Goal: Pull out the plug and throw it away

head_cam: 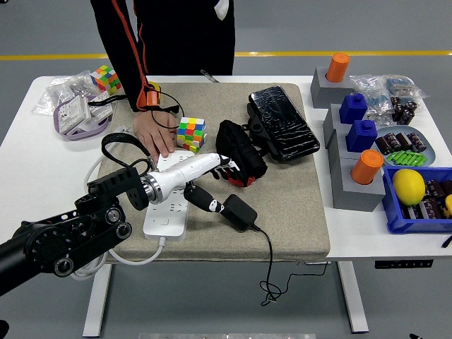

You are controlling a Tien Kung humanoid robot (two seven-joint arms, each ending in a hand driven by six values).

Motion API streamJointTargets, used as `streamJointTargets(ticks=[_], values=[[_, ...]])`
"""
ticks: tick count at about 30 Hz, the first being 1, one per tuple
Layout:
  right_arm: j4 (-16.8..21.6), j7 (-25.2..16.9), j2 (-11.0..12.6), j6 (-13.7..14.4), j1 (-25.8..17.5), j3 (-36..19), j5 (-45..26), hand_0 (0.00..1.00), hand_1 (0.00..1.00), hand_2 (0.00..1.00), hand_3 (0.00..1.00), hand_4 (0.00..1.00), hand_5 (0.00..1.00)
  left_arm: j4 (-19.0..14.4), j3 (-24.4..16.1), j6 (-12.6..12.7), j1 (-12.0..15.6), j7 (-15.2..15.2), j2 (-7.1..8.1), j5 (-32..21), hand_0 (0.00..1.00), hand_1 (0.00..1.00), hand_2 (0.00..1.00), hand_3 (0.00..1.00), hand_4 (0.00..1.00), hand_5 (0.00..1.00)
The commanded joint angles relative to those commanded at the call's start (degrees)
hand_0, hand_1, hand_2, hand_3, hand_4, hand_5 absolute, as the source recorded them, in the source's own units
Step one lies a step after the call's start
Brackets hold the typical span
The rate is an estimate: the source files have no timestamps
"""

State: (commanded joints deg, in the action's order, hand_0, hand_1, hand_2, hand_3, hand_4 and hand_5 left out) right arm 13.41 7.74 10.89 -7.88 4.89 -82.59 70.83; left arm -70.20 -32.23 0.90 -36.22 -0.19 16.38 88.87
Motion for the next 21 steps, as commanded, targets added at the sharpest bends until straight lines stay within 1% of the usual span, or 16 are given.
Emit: streamJointTargets(ticks=[2, 3, 4, 7, 8, 9, 10, 11, 14, 15, 16, 17, 18, 20, 21], values=[[0.00, 0.00, 0.00, 0.00, 0.03, -0.05, 0.03, 0.641, 0.677, 0.686, 0.606, 0.998, 0.491, -0.31, -0.13, 0.42, 0.15, 0.02, 0.27, 0.39, 0.998, 0.998, 0.998, 0.998, 0.998, 0.771], [0.02, -0.01, 0.00, 0.01, 0.00, -0.11, 0.05, 0.641, 0.677, 0.686, 0.606, 0.998, 0.491, -0.87, -0.59, 0.39, 0.48, 0.39, 0.65, 0.77, 0.998, 0.998, 0.998, 0.998, 0.998, 0.771], [0.01, -0.01, 0.01, 0.00, -0.01, -0.15, 0.09, 0.638, 0.677, 0.685, 0.606, 0.998, 0.491, -1.66, -1.28, 0.33, 0.91, 0.60, 1.21, 0.84, 0.998, 0.998, 0.998, 0.998, 0.998, 0.834], [-0.04, 0.00, 0.03, -0.01, -0.03, -0.39, 0.25, 0.638, 0.677, 0.685, 0.606, 0.998, 0.491, -4.07, -3.54, -0.61, 2.27, 1.09, 3.01, 1.35, 0.998, 0.998, 0.998, 0.998, 0.998, 0.834], [-0.06, 0.01, 0.03, -0.01, -0.06, -0.55, 0.33, 0.638, 0.677, 0.685, 0.606, 0.998, 0.491, -5.07, -4.45, -0.94, 2.88, 0.99, 3.84, 1.83, 0.998, 0.998, 0.998, 0.998, 0.998, 0.834], [-0.09, 0.02, 0.04, -0.03, -0.11, -0.66, 0.40, 0.638, 0.677, 0.685, 0.606, 0.998, 0.491, -6.68, -5.82, -1.38, 3.80, 1.04, 5.07, 3.27, 0.998, 0.998, 0.998, 0.998, 0.998, 0.834], [-0.11, 0.03, 0.05, -0.05, -0.13, -0.71, 0.44, 0.639, 0.677, 0.686, 0.606, 0.998, 0.489, -7.61, -6.52, -1.46, 4.26, 0.92, 5.73, 4.12, 0.998, 0.998, 0.998, 0.998, 0.998, 0.846], [-0.12, 0.02, 0.07, -0.02, -0.18, -0.95, 0.50, 0.639, 0.677, 0.686, 0.606, 0.998, 0.489, -9.82, -8.41, -2.24, 5.53, 1.22, 7.49, 5.26, 0.998, 0.998, 0.998, 0.998, 0.998, 0.846], [-0.10, 0.02, 0.10, -0.05, -0.19, -1.11, 0.60, 0.639, 0.677, 0.686, 0.606, 0.998, 0.489, -13.23, -11.24, -3.90, 7.43, 2.32, 9.84, 6.24, 0.998, 0.998, 0.998, 0.998, 0.998, 0.846], [-0.06, 0.00, 0.11, -0.03, -0.22, -1.15, 0.54, 0.639, 0.677, 0.686, 0.606, 0.998, 0.489, -14.70, -12.57, -5.07, 8.44, 3.31, 10.79, 6.74, 0.998, 0.998, 0.998, 0.998, 0.998, 0.846], [-0.04, 0.00, 0.11, -0.04, -0.22, -1.15, 0.53, 0.640, 0.677, 0.686, 0.606, 0.998, 0.488, -15.97, -13.67, -5.89, 9.30, 3.86, 11.54, 7.06, 0.564, 0.579, 0.651, 0.998, 0.998, 0.462], [-0.04, 0.01, 0.10, -0.06, -0.21, -1.15, 0.59, 0.640, 0.677, 0.686, 0.606, 0.998, 0.488, -17.02, -14.54, -6.65, 10.01, 4.47, 12.18, 7.51, 0.564, 0.579, 0.651, 0.998, 0.998, 0.462], [0.00, -0.01, 0.07, -0.05, -0.21, -1.20, 0.59, 0.640, 0.677, 0.686, 0.606, 0.998, 0.488, -18.41, -15.59, -7.68, 11.01, 5.40, 13.14, 7.81, 0.564, 0.579, 0.651, 0.998, 0.998, 0.462], [0.06, -0.03, 0.05, -0.03, -0.21, -1.26, 0.53, 0.640, 0.677, 0.686, 0.606, 0.998, 0.488, -20.30, -16.73, -8.97, 12.35, 6.57, 14.47, 8.27, 0.564, 0.579, 0.651, 0.998, 0.998, 0.462], [0.08, -0.02, 0.05, -0.06, -0.20, -1.25, 0.55, 0.640, 0.677, 0.686, 0.606, 0.998, 0.488, -21.33, -17.26, -9.98, 13.12, 7.65, 15.26, 8.50, 0.564, 0.579, 0.651, 0.998, 0.998, 0.462]])
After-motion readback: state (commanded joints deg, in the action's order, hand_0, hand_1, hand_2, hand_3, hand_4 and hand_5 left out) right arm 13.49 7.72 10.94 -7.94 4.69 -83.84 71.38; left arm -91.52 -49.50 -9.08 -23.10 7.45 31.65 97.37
